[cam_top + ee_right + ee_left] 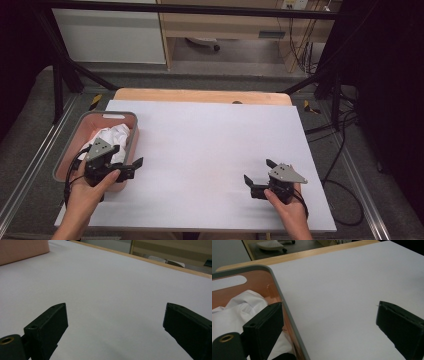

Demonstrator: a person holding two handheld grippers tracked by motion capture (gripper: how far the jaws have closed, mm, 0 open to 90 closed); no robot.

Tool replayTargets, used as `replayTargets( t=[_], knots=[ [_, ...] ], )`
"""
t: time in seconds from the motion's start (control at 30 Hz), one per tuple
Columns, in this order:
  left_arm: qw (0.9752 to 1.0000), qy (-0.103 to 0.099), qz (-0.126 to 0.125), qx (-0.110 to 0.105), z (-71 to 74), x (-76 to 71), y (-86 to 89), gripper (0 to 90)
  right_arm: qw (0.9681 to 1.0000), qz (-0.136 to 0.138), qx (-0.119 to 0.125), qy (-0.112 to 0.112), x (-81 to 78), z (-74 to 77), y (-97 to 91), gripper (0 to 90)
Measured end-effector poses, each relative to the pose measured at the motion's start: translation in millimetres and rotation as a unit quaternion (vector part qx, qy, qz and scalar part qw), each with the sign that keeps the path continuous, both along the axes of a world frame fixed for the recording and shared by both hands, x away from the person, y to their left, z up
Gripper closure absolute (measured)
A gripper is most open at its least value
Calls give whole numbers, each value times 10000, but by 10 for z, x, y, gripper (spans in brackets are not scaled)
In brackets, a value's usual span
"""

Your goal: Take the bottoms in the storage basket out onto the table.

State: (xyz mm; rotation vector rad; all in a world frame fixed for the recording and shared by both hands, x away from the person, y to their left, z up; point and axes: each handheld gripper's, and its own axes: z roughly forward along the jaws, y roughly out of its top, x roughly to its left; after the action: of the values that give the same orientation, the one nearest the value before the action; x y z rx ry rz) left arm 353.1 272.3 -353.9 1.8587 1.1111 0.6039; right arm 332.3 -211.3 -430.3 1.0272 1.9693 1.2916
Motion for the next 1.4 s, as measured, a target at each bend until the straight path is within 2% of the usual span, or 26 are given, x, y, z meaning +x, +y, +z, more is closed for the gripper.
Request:
replayTargets(
  t=[0.1, 0.27, 0.47, 0.5, 0.57, 0.63, 0.73, 0.87, 1.0, 1.13, 1.3, 1.4],
  knots=[
    [9999, 21, 59, 115, 59, 90, 51, 79, 10000, 8, -16, 13, 2, -2, 4, 59],
    [9997, 100, 102, 188, 127, 199, 129, 79, 10000, -11, -15, 40, 3, -6, 10, 58],
    [9993, 170, 289, 187, 107, 295, 223, 79, 9999, -2, -89, 65, 14, -27, 25, 54],
    [9992, 206, 297, 165, 97, 310, 238, 81, 9999, -3, -92, 68, 16, -30, 25, 53],
    [9988, 374, 312, -94, 65, 336, 282, 86, 9999, -1, -98, 68, 16, -32, 24, 52],
    [9983, 460, 330, -152, 29, 341, 316, 86, 9999, -4, -91, 65, 15, -29, 22, 52],
    [9980, 485, 394, 40, -6, 351, 353, 86, 10000, -4, -74, 49, 13, -23, 24, 52],
    [9975, 494, 481, 144, 12, 387, 409, 88, 9999, 39, -110, 72, 15, -32, 39, 51],
    [9970, 480, 502, 337, 32, 463, 430, 96, 9999, 37, -115, 74, 14, -32, 43, 50],
    [9954, 574, 504, 578, 33, 550, 412, 96, 9999, 30, -112, 91, 16, -37, 40, 50],
    [9934, 640, 643, 699, 14, 681, 431, 96, 9999, 57, -118, 76, 15, -32, 43, 50],
    [9926, 709, 713, 677, -11, 756, 456, 102, 9999, 66, -127, 86, 22, -37, 45, 50]
  ],
)
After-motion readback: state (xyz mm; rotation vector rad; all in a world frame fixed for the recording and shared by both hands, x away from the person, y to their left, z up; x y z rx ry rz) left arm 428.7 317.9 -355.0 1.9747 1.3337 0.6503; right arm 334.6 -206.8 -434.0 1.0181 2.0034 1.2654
